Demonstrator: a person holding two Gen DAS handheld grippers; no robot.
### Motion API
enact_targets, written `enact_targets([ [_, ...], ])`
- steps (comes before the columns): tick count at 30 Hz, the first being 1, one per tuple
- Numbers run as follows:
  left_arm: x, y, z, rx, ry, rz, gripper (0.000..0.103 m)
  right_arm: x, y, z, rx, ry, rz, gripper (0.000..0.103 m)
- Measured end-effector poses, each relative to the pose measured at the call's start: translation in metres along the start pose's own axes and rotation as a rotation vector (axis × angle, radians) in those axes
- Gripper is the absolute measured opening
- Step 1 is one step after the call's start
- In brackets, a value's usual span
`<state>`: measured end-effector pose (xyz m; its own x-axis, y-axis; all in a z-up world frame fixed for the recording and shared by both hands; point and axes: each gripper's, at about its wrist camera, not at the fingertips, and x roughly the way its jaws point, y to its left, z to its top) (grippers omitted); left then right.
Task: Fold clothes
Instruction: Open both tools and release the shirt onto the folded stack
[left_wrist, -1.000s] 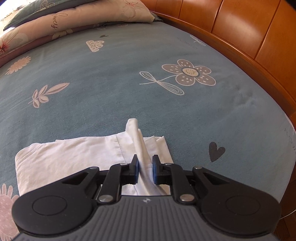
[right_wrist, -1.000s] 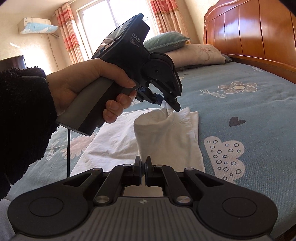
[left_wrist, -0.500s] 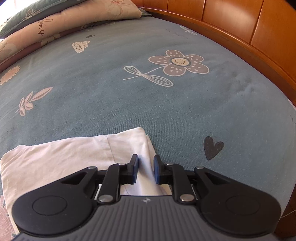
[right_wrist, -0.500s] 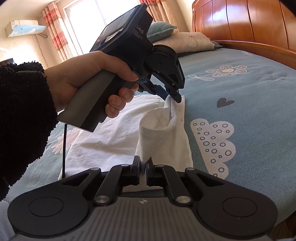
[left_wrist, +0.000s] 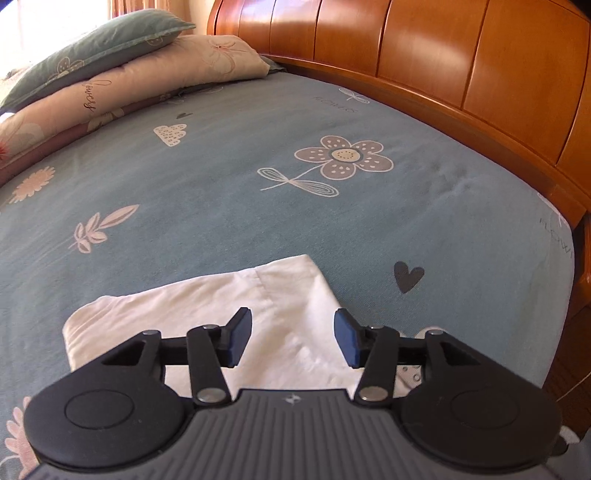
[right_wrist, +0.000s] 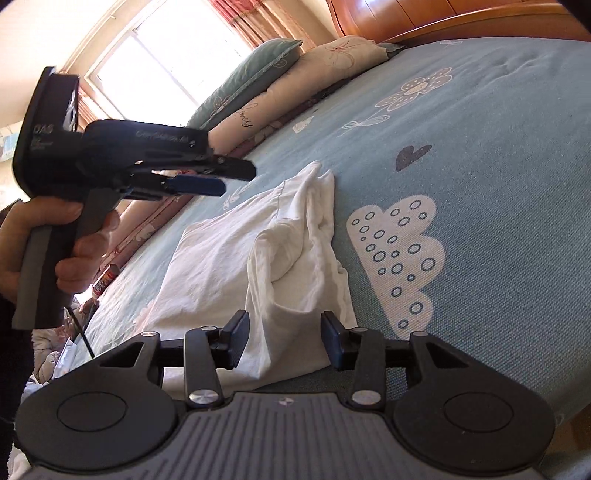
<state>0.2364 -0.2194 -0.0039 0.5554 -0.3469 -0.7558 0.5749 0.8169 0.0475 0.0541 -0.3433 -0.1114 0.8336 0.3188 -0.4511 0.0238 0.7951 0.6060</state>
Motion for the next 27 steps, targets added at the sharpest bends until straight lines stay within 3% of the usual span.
enact_targets([
  [2,-0.016,0.006,-0.019,0.02,-0.007,0.032,0.052,0.0,0.003,-0.001,-0.02,-0.006,-0.008,0.047],
  [6,-0.047,0.016,-0.068,0.042,-0.03,0.087,0.068,-0.004,0.007,-0.003,-0.068,-0.042,-0.045,0.047],
  [12,-0.075,0.016,-0.136,0.044,-0.036,0.147,0.069,-0.014,0.01,-0.006,-0.106,-0.11,-0.1,0.066],
  [16,-0.085,0.009,-0.171,0.032,-0.052,0.142,0.07,-0.018,0.008,-0.007,-0.095,-0.141,-0.122,0.066],
  [19,-0.083,-0.001,-0.188,0.064,-0.053,0.156,0.074,-0.019,0.01,-0.008,-0.103,-0.16,-0.134,0.068],
  [23,-0.078,-0.021,-0.2,0.177,-0.082,0.236,0.074,-0.019,0.011,-0.009,-0.097,-0.166,-0.139,0.068],
  [27,-0.07,-0.021,-0.199,0.196,-0.105,0.326,0.074,-0.019,0.012,-0.01,-0.104,-0.176,-0.146,0.068],
])
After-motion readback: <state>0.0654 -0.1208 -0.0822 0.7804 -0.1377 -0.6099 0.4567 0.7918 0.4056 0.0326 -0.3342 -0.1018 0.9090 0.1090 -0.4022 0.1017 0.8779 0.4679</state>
